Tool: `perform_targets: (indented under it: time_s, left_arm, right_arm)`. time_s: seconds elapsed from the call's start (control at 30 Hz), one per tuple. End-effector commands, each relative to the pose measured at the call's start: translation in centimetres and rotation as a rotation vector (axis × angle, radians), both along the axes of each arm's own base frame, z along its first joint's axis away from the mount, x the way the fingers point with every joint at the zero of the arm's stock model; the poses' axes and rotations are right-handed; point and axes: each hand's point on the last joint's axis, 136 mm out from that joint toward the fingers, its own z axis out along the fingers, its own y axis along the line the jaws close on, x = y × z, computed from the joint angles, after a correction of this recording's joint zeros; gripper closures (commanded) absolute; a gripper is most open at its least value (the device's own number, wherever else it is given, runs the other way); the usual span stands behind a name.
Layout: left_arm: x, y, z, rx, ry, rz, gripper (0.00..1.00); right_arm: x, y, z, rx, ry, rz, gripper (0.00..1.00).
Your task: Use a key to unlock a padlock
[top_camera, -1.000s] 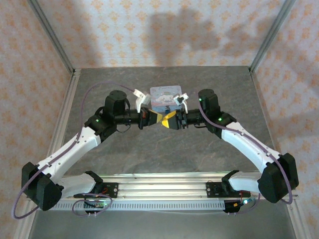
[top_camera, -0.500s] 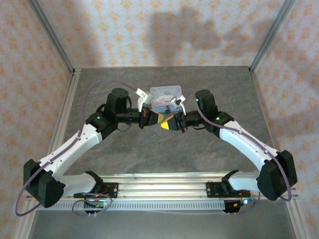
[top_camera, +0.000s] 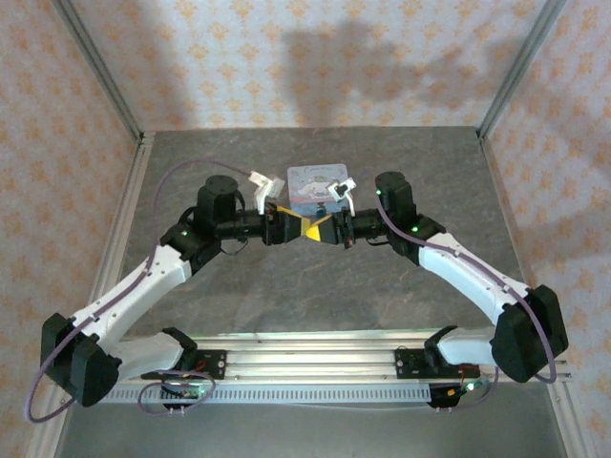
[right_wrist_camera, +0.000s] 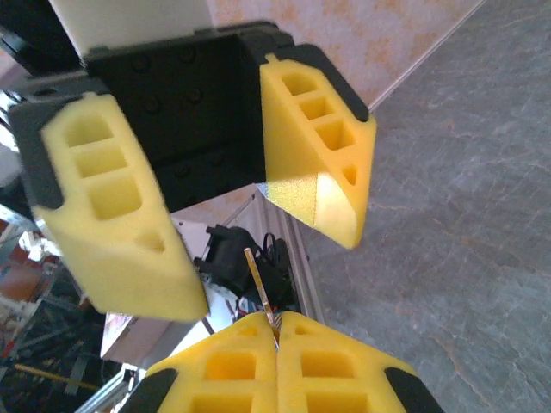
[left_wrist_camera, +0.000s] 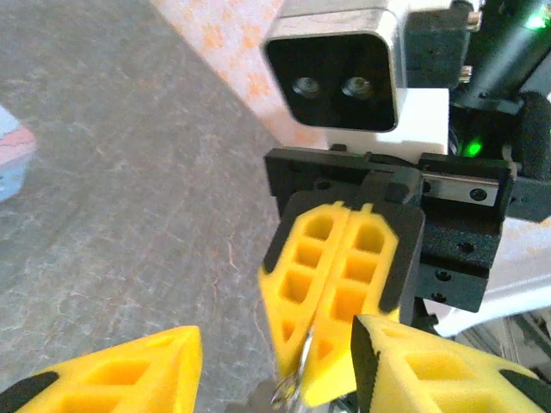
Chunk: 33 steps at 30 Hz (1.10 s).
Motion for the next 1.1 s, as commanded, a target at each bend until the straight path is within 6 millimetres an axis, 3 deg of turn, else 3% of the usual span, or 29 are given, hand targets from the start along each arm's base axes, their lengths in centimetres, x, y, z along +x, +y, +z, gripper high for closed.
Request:
perform_targets:
  time_s: [0.0, 0.47, 1.07]
  left_arm:
    - [0.7, 1.2, 2.4, -0.134, -0.06, 0.079, 0.51]
    - [-0.5, 1.0, 2.6, -0.207, -0.05, 0.036, 0.73]
    - [-0.5, 0.2, 2.2, -0.207, -0.037, 0.005, 0.74]
  right_arm:
    - [1.1, 0.4, 1.4, 0.068, -0.025, -0.039, 1.0]
    - [1.1, 0.6, 1.9, 0.104, 0.001, -0.031, 1.0]
    - [0.4, 0.8, 2.5, 0.114, -0.001, -0.003, 1.0]
